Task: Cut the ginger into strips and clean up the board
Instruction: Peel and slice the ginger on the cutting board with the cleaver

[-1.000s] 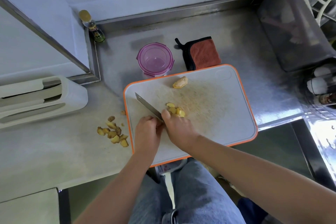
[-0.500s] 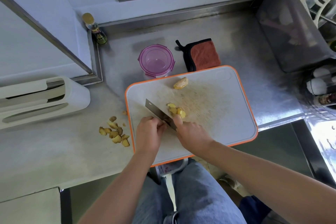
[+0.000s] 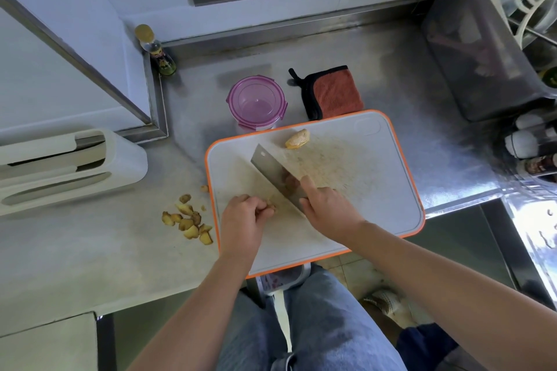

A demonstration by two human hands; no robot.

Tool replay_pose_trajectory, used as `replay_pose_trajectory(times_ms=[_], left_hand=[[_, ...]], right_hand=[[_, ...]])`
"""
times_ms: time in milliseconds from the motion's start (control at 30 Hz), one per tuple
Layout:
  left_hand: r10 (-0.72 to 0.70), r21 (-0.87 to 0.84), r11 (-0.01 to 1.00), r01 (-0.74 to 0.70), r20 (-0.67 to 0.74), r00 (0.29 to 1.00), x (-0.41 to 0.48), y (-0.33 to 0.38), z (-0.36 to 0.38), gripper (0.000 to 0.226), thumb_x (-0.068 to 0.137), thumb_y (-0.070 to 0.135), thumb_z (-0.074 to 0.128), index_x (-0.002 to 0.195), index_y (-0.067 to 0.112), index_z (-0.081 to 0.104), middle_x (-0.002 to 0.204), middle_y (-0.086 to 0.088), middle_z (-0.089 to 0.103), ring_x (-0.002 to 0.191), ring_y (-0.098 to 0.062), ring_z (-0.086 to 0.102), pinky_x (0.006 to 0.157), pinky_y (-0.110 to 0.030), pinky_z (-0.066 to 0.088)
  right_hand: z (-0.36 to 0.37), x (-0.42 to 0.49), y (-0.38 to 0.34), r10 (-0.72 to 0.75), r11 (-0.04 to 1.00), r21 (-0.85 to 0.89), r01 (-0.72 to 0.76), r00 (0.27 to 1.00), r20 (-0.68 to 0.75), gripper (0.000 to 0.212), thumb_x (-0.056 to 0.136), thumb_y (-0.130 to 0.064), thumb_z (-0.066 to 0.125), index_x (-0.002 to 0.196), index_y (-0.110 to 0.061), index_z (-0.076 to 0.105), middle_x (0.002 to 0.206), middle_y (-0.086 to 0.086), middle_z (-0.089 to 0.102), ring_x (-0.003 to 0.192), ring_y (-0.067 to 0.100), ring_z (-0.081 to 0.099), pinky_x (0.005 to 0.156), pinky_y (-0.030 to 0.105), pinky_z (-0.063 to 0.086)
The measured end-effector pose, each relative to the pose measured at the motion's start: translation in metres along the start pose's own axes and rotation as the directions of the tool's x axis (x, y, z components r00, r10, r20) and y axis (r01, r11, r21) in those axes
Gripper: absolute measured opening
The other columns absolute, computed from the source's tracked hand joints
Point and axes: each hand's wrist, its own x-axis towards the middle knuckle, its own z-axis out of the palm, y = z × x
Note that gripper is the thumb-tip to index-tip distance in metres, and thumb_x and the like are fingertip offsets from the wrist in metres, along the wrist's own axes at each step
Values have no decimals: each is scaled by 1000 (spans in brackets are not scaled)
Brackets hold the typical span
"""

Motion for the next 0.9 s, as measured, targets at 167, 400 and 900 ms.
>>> replay_pose_trajectory(times_ms=[167,400,900], left_hand=[[-71,-29,997,70,-12,997,-1,-3,2,9,80,21,77,84,14,73,77,5,65,76,-17,58,72,-35,49],[-179,-117,978,171,-64,982,-5,1,3,7,82,26,76,81,19,74,76,9,69,71,-7,61,62,-9,37],[-152,-85,986,145,-79,985,-3,-2,6,11,83,25,75,80,15,77,76,2,71,70,-15,62,63,-25,41]], right_hand=[[-5,0,-10,-54,998,21,55,998,-38,10,99,-21,36,102,-15,29,64,3,46,60,30,46,53,37,38],[-6,-12,-17,-110,988,-106,110,994,13,28,101,-22,33,127,-15,26,61,-4,35,61,26,43,55,32,32],[-4,-18,-27,-51,990,-127,65,993,111,24,102,-21,32,124,-11,30,63,-3,31,65,26,43,60,36,35]])
